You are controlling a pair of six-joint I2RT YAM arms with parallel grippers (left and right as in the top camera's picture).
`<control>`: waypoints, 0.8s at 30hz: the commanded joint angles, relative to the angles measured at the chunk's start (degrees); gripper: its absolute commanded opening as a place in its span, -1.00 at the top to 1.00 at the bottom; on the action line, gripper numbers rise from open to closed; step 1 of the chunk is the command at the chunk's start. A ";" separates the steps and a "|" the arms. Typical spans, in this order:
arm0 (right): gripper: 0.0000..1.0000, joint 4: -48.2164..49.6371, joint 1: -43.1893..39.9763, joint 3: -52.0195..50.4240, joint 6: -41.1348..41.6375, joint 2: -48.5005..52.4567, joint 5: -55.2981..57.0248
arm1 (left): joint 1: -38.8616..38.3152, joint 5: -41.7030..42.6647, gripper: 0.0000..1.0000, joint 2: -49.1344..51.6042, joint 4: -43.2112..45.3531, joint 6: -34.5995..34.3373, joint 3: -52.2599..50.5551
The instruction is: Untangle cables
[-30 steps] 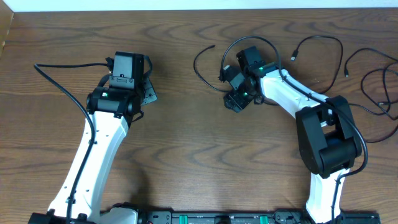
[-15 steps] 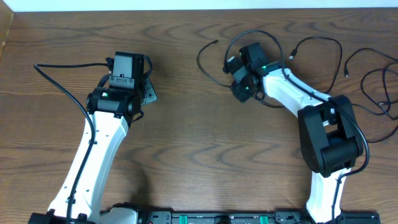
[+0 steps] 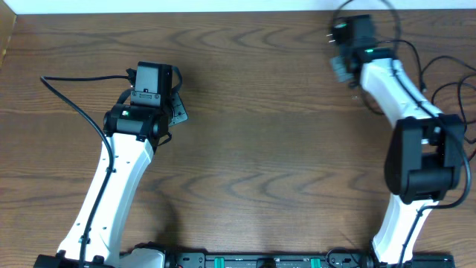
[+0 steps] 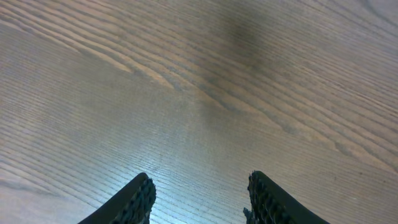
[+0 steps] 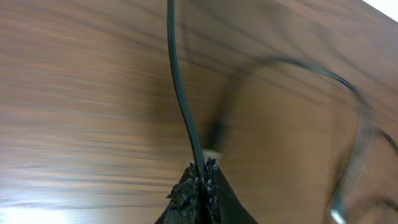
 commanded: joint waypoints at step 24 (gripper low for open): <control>-0.98 -9.92 -18.03 0.87 9.88 0.48 -11.30 | 0.09 -0.09 0.02 -0.52 0.81 -0.15 0.37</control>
